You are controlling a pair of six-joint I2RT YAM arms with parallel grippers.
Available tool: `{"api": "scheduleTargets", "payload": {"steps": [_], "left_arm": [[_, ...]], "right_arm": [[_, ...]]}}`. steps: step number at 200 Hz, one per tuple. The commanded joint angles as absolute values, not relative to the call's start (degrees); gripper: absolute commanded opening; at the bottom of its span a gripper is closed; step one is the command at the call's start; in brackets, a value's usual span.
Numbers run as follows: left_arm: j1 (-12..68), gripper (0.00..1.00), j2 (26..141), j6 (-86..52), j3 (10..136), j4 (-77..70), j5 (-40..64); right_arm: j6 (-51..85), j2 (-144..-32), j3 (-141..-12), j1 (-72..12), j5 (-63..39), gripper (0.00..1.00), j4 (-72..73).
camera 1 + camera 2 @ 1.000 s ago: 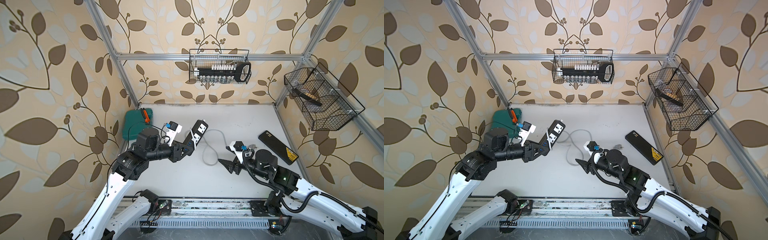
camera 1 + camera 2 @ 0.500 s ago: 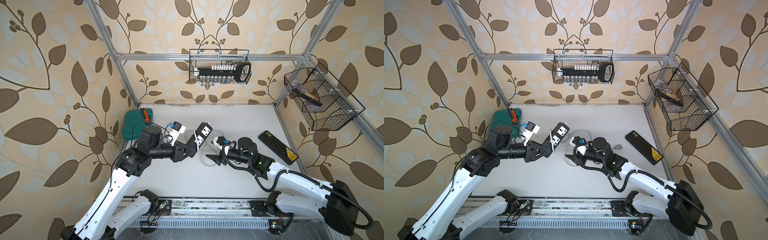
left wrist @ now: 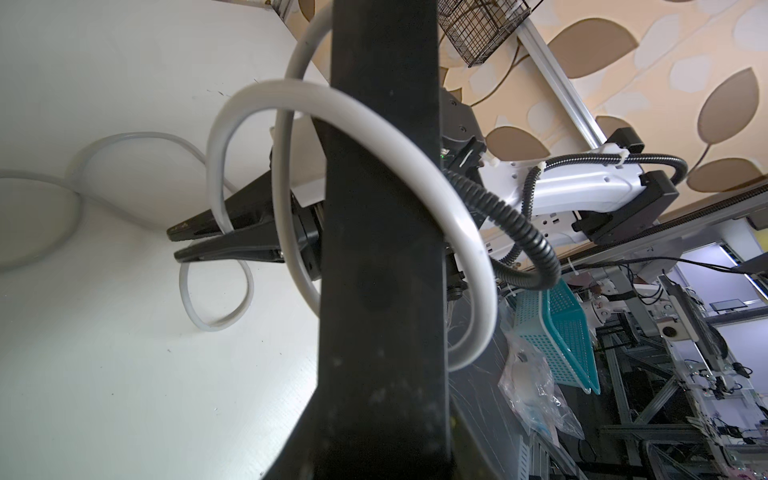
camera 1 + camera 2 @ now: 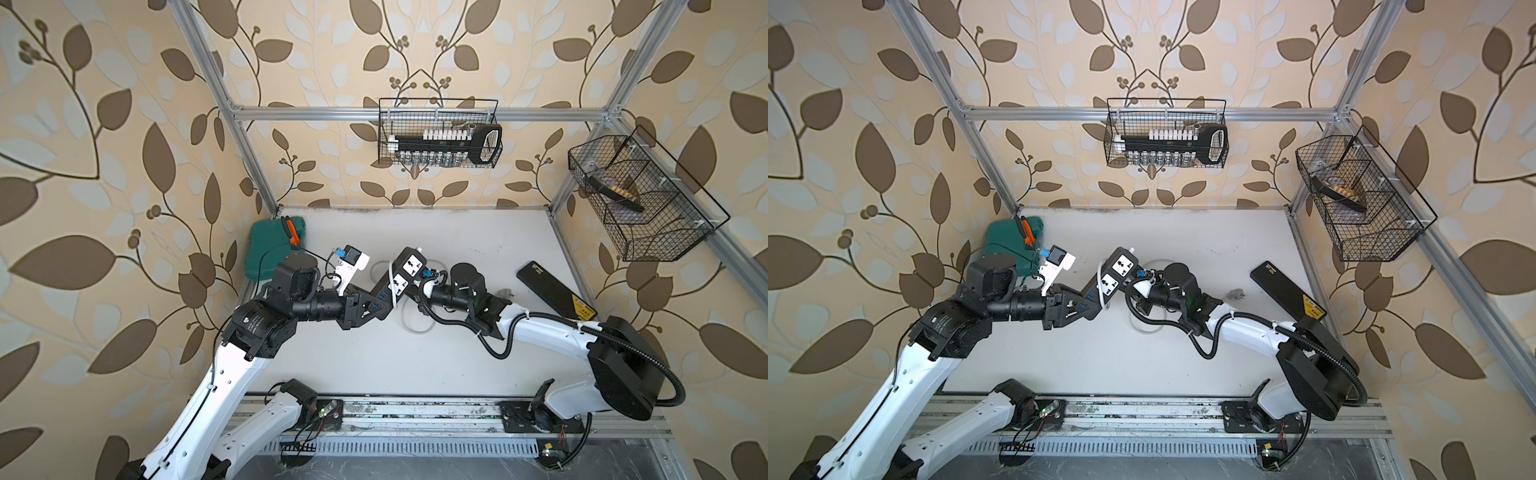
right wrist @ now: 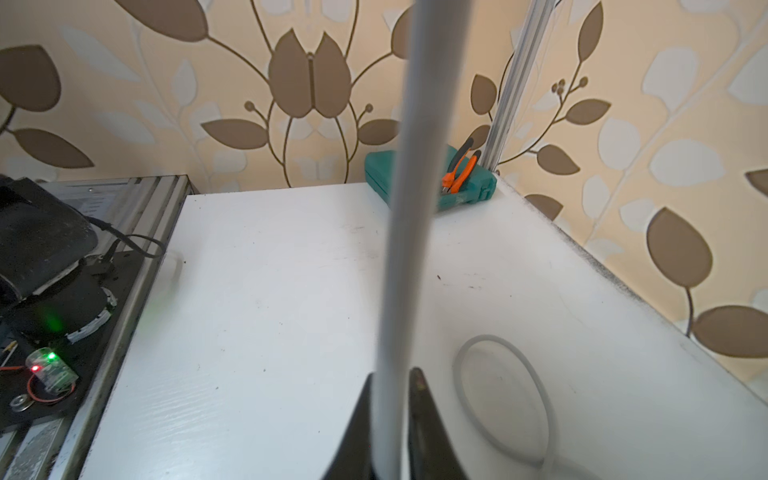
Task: Unwrap the cord wrapped around the power strip
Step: Unwrap the power cord from the power strip.
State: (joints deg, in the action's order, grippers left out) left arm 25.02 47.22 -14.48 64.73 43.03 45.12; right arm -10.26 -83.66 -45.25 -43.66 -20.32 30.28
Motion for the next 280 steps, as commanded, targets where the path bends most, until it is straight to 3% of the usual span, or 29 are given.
{"api": "scheduleTargets", "payload": {"steps": [1,78,117,145,156,183,205,228,256,280], "left_arm": [[24.4,0.0,45.0,-12.6,66.0,41.2,49.7],[24.5,0.0,43.1,-13.6,61.6,42.2,49.2],[24.4,0.0,45.2,-14.3,63.0,42.1,40.9],[24.4,0.0,46.5,-16.6,64.5,40.1,33.5],[24.3,0.0,46.9,-17.4,65.1,39.2,31.6],[24.4,0.0,48.6,-18.2,68.7,38.7,29.1],[24.3,0.0,50.3,-16.9,72.1,40.4,29.4],[24.4,0.0,51.1,-16.2,73.2,42.4,30.7],[24.4,0.0,50.0,-16.2,71.0,43.8,34.9],[24.3,0.0,48.3,-16.0,67.8,46.3,40.0]], "right_arm": [[-8.6,-83.2,-46.1,-42.6,-21.3,0.01,34.4],[-12.0,-72.0,-57.4,-35.4,-17.7,0.0,17.3],[-17.6,-59.0,-46.3,-36.5,-7.9,0.0,12.0],[-28.2,-53.4,-34.0,-40.2,0.6,0.06,14.2],[-34.5,-54.2,-30.8,-44.1,4.9,0.13,14.0],[-39.0,-59.8,-29.7,-50.1,12.7,0.43,11.0],[-36.5,-59.9,-28.5,-50.8,12.7,0.67,11.6],[-31.6,-50.4,-28.7,-50.5,7.9,0.84,8.5],[-29.5,-39.6,-32.4,-49.0,-2.6,0.89,1.8],[-36.0,-40.5,-38.3,-47.9,-7.0,0.89,-1.6]]}}
